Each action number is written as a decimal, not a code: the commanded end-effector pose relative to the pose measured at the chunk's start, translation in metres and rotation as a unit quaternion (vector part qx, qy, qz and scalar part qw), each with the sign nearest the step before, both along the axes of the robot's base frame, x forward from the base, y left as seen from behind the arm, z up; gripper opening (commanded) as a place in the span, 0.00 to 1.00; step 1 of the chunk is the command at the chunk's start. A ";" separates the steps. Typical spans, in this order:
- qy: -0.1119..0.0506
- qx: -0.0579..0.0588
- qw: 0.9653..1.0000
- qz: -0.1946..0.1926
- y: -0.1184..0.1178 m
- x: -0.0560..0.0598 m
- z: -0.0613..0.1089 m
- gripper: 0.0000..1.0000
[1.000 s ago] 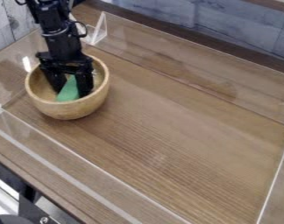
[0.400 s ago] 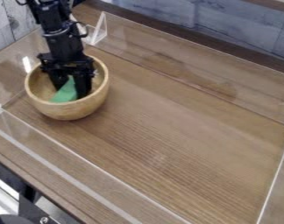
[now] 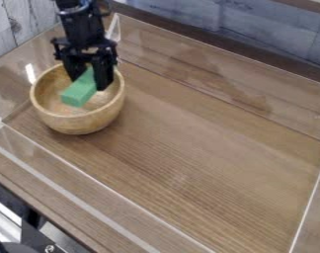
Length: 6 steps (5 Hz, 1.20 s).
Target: Move green object from inside the wooden bowl to the table next to it
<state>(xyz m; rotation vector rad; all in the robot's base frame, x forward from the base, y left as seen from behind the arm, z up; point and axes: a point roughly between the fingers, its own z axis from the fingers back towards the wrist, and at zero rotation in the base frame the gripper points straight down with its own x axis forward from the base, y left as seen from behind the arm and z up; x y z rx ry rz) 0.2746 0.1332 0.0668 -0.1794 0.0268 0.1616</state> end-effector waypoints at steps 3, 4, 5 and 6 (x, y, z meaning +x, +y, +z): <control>-0.041 0.000 0.998 0.039 -0.009 0.010 0.037 0.00; -0.047 -0.006 0.999 0.028 -0.028 0.013 0.043 0.00; -0.050 -0.009 0.999 0.015 -0.046 0.017 0.043 0.00; -0.051 -0.010 0.999 0.002 -0.052 0.025 0.046 0.00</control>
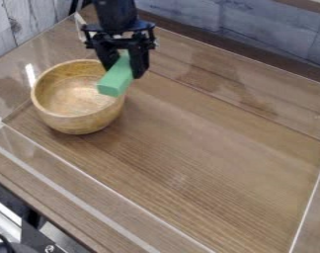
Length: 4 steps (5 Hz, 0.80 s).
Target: Move green object from inside the wooden bowl to the table next to it
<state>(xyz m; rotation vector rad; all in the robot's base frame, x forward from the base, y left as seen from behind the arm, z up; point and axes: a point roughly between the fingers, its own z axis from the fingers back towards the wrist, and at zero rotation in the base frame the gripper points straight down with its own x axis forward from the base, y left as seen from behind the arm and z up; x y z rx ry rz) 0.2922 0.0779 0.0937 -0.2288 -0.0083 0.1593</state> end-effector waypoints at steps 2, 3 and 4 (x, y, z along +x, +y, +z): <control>-0.031 0.015 0.999 -0.019 -0.009 0.030 0.022 0.00; -0.030 0.018 0.999 -0.036 -0.016 0.044 0.023 0.00; -0.027 0.019 0.997 -0.064 -0.018 0.046 0.023 0.00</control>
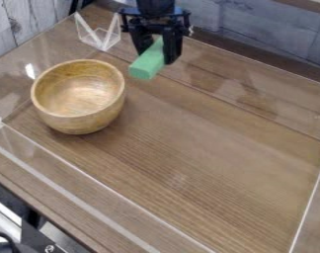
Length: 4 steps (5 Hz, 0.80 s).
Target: Move green object from inside the wooden bowl to the table next to it
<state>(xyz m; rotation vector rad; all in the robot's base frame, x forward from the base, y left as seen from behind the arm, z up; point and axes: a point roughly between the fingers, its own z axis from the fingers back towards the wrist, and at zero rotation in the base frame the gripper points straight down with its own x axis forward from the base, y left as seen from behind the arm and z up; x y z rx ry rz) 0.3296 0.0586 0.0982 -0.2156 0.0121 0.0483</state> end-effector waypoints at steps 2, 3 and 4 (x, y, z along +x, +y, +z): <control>-0.026 0.013 0.997 -0.073 -0.009 0.007 0.014 0.00; -0.023 0.014 0.994 -0.105 -0.016 0.005 0.006 0.00; -0.018 0.017 0.991 -0.134 -0.010 -0.001 -0.004 0.00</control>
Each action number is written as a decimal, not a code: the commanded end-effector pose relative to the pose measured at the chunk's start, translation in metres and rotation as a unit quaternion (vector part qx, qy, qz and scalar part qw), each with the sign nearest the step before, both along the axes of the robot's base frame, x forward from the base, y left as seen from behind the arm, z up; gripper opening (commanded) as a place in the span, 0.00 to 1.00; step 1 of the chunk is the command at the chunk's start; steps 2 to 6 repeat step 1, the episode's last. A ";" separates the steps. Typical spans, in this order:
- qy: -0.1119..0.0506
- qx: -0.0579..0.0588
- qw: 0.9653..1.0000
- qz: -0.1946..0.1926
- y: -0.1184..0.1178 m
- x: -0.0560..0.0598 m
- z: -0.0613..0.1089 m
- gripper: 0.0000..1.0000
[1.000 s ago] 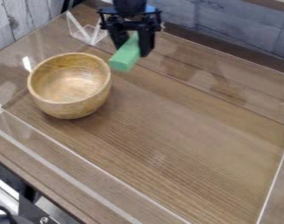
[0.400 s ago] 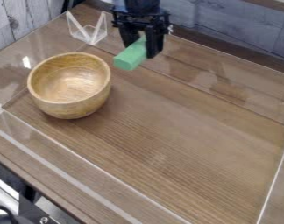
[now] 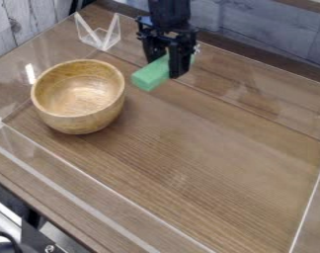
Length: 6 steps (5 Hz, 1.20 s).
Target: Move green object from inside the wooden bowl to the table next to it
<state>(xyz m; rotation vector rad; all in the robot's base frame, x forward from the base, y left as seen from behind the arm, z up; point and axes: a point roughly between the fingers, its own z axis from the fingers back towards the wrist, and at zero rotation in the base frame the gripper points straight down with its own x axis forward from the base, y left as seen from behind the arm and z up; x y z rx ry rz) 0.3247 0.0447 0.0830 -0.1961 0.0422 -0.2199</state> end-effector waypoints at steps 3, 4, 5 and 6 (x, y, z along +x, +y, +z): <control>-0.017 0.008 1.000 -0.022 0.013 -0.001 0.002 0.00; -0.017 0.008 1.000 -0.022 0.013 -0.001 0.002 0.00; -0.017 0.008 1.000 -0.022 0.013 -0.001 0.002 0.00; -0.017 0.008 1.000 -0.022 0.013 -0.001 0.002 0.00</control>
